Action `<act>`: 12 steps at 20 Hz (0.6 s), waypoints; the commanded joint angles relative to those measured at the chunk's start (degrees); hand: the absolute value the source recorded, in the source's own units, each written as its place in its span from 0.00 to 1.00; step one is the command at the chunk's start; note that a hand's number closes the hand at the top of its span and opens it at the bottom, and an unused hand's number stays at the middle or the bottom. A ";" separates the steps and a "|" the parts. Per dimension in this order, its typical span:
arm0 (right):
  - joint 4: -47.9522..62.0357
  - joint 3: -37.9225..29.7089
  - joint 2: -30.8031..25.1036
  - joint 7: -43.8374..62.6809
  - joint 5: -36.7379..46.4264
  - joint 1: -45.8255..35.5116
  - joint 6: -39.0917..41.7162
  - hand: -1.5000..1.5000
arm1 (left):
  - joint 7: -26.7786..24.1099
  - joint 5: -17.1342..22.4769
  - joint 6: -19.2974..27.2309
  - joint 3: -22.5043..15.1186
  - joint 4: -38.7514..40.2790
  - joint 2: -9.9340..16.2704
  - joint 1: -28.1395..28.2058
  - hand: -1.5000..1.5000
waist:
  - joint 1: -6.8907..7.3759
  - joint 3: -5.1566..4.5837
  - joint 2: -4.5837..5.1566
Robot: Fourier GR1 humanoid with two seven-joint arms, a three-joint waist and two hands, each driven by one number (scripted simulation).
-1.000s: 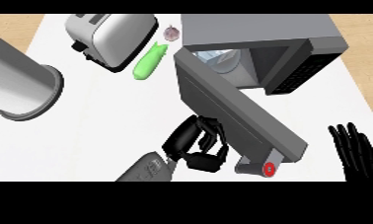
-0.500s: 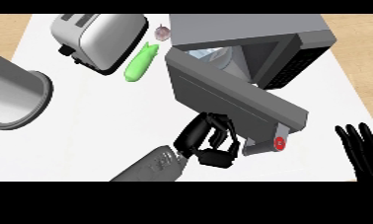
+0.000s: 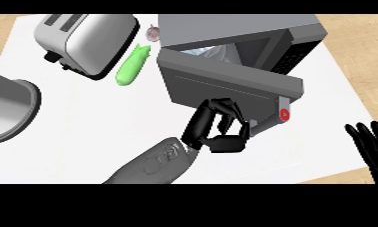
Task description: Pick up the milk, place it into the microwave and close the microwave
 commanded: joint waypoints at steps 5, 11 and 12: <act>-1.64 -3.15 -2.93 2.96 -3.90 -4.76 -0.23 0.00 | 0.19 8.13 8.82 0.78 1.42 -0.13 -6.28 0.00 | -2.07 0.07 0.68; -4.69 -11.55 -10.10 1.22 5.87 -10.21 -3.71 1.00 | 2.69 12.08 11.59 2.22 5.39 -0.13 -9.94 0.00 | -4.25 -0.05 1.05; -5.29 -11.62 -10.78 1.18 6.45 -10.03 -3.42 1.00 | 1.92 13.25 12.92 3.20 5.30 -0.13 -9.81 0.00 | -4.84 -0.11 1.14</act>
